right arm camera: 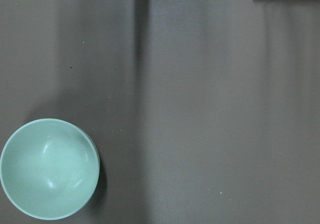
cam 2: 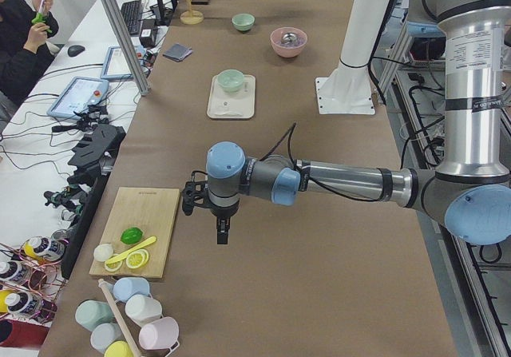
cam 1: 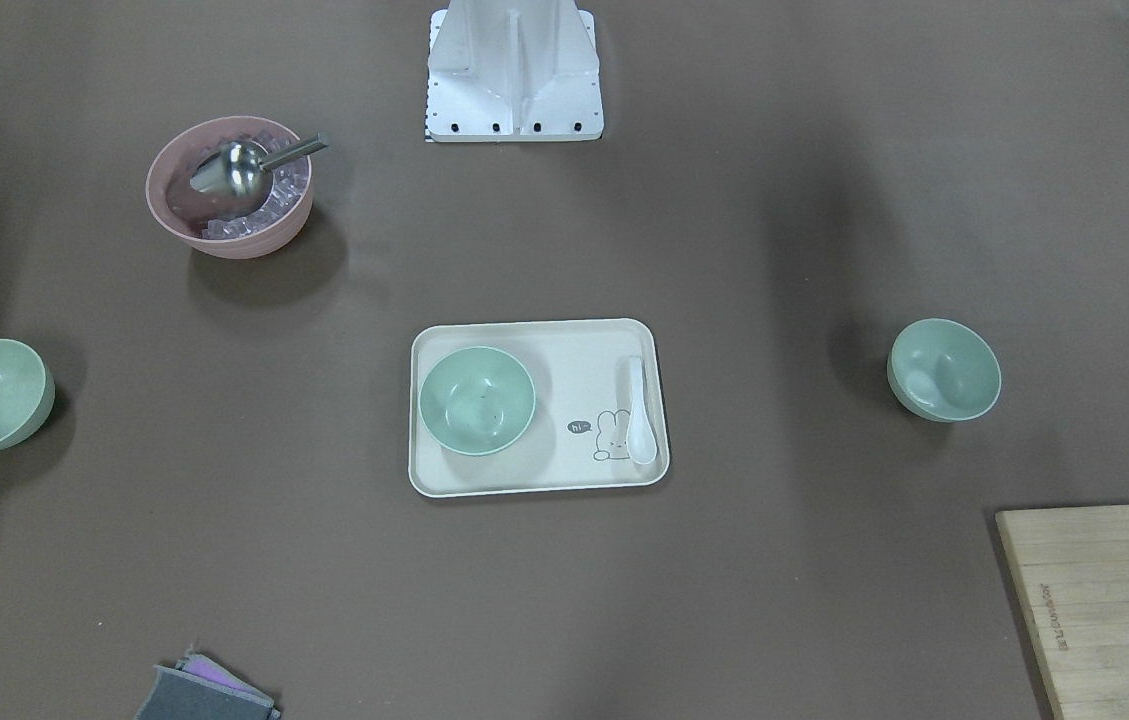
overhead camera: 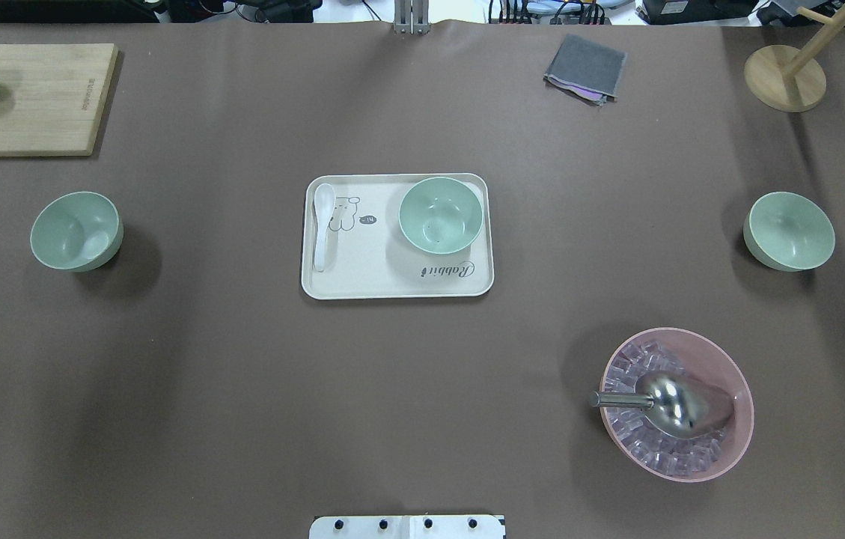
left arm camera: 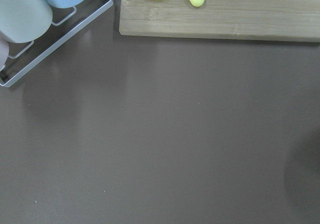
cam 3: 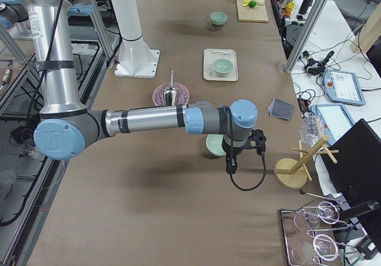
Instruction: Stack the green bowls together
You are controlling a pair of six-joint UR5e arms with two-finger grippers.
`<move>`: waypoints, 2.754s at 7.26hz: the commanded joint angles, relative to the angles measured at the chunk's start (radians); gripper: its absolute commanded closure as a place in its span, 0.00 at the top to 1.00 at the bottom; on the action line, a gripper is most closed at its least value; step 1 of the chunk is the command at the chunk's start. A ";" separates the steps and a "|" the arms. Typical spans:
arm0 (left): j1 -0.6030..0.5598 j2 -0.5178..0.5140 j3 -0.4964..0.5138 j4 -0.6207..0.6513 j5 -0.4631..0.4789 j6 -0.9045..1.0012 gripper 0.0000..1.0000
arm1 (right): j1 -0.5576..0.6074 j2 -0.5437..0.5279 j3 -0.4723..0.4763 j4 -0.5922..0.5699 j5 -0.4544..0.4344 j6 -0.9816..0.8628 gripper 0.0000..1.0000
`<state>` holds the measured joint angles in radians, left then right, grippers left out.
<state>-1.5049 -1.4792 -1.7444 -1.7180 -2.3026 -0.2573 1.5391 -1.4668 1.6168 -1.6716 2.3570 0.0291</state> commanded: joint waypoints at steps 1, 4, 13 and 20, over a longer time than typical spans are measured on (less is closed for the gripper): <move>0.000 -0.001 0.000 0.000 0.000 0.000 0.98 | 0.001 0.002 0.000 0.000 0.019 0.000 1.00; 0.002 -0.001 0.000 0.001 0.000 0.000 0.98 | -0.001 0.002 0.002 0.000 0.022 0.002 1.00; 0.276 -0.295 0.076 -0.022 -0.015 -0.189 0.98 | -0.072 0.049 0.020 0.001 0.030 0.132 1.00; 0.364 -0.309 0.344 -0.310 0.037 -0.201 0.97 | -0.105 0.077 0.018 0.001 0.031 0.172 1.00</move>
<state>-1.1466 -1.7864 -1.4004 -2.0229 -2.2638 -0.4579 1.4372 -1.3923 1.6366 -1.6705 2.3896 0.2010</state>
